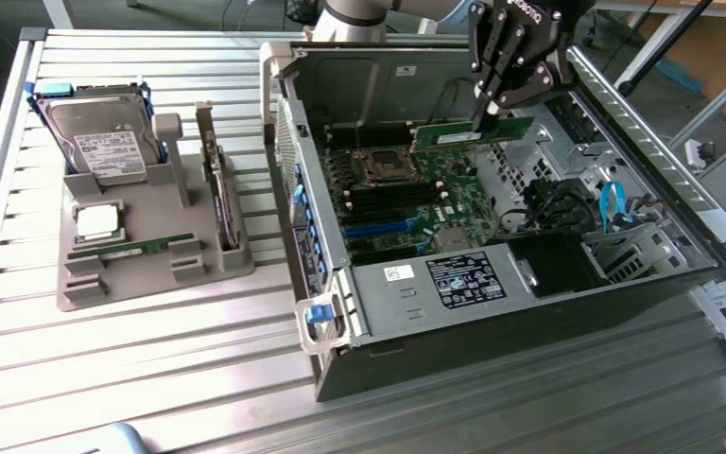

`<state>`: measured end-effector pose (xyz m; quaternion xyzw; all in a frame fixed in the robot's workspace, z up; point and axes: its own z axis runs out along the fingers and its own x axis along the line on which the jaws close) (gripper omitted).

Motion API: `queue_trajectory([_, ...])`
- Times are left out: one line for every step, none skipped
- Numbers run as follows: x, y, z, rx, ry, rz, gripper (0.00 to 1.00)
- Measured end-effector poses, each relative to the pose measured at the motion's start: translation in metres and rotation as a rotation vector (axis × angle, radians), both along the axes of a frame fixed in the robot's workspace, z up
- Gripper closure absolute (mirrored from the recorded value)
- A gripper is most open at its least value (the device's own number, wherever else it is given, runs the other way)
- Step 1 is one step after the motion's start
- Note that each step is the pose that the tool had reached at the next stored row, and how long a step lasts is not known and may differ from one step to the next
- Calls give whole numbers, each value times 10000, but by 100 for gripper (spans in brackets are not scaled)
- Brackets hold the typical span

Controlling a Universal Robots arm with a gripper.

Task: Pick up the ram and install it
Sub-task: 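Pick up the ram and move it above insertion slot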

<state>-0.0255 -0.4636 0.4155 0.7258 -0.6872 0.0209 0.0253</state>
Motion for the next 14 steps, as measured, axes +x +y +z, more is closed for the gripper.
queue_trajectory([15,0,0,-1,0,0,88])
queue_trajectory([30,0,0,-2,0,1,88])
queue_trajectory([44,0,0,-3,0,1,88])
queue_trajectory([59,0,0,-4,0,1,88])
queue_trajectory([73,0,0,-5,0,0,88])
queue_trajectory([89,0,0,-7,0,1,88])
queue_trajectory([103,0,0,-7,0,1,88])
queue_trajectory([117,0,0,-8,0,1,88])
queue_trajectory([133,0,0,-9,0,0,88])
queue_trajectory([149,0,0,-11,0,0,88])
queue_trajectory([166,0,0,-13,0,0,88])
queue_trajectory([182,0,0,-14,0,0,88])
queue_trajectory([200,0,0,-15,0,0,88])
queue_trajectory([215,0,0,-16,0,1,88])
